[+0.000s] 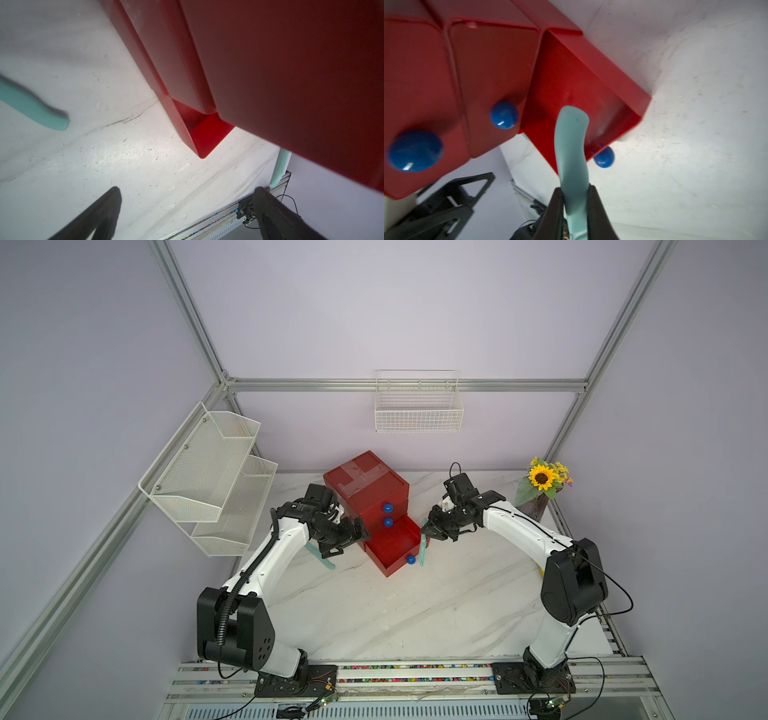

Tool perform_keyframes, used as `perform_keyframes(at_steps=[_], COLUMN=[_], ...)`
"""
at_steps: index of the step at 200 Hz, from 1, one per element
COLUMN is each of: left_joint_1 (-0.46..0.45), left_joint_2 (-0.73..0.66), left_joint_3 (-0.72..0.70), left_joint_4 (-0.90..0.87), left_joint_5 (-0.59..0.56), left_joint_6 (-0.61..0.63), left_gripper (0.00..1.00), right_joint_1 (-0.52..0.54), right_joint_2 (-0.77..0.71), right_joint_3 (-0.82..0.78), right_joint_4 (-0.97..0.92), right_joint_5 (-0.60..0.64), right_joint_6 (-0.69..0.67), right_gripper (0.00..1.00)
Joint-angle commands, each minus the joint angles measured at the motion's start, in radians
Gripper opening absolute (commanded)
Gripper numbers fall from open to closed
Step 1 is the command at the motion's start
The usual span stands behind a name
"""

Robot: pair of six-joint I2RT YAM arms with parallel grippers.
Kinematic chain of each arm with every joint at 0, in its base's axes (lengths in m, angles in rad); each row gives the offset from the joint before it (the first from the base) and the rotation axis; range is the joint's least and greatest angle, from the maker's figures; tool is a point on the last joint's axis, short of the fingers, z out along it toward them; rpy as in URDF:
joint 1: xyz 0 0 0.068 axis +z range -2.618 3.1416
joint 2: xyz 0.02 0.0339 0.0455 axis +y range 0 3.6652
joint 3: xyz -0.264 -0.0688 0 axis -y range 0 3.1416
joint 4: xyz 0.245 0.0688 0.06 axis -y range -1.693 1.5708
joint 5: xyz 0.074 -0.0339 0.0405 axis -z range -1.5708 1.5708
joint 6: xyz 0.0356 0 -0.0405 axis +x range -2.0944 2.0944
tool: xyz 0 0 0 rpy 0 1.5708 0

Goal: Place the fruit knives into the drawer by color
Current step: Pick up the fruit knife from the center of the board, then place the fruit knife in the drawer.

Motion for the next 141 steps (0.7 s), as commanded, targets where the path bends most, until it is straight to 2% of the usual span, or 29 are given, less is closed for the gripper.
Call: perform_keyframes(at_steps=[1,40,65,86,93,141], left_joint_1=[0.010,0.022,0.032,0.042,0.044,0.061], left_joint_2=[-0.053,-0.056,-0.098,-0.117,-0.126,-0.139], left_joint_3=[0.012,0.024,0.031,0.027,0.022,-0.043], left_joint_4=[-0.015,-0.032,-0.035,-0.028,-0.020,0.025], left_joint_5=[-0.027,-0.031,-0.015,-0.003,-0.003,-0.050], left_joint_6=[-0.013,-0.011,-0.011,-0.022,-0.027,-0.079], left_gripper=[1.00,1.00,1.00,1.00,1.00,1.00], right_joint_1=[0.006,0.006,-0.006,-0.013,-0.015,-0.017], right_joint_2=[0.020,0.121,0.155,0.156,0.149,0.064], right_joint_3=[-0.058,-0.045,-0.060,-0.046,-0.052,-0.088], right_joint_4=[0.254,0.376,0.471,0.489,0.510,0.582], right_joint_5=[-0.163,-0.240,-0.268,-0.260,-0.259,-0.254], right_joint_6=[0.224,0.330,0.406,0.415,0.418,0.369], right_gripper=[0.03,0.05,0.27,0.54,0.59,0.61])
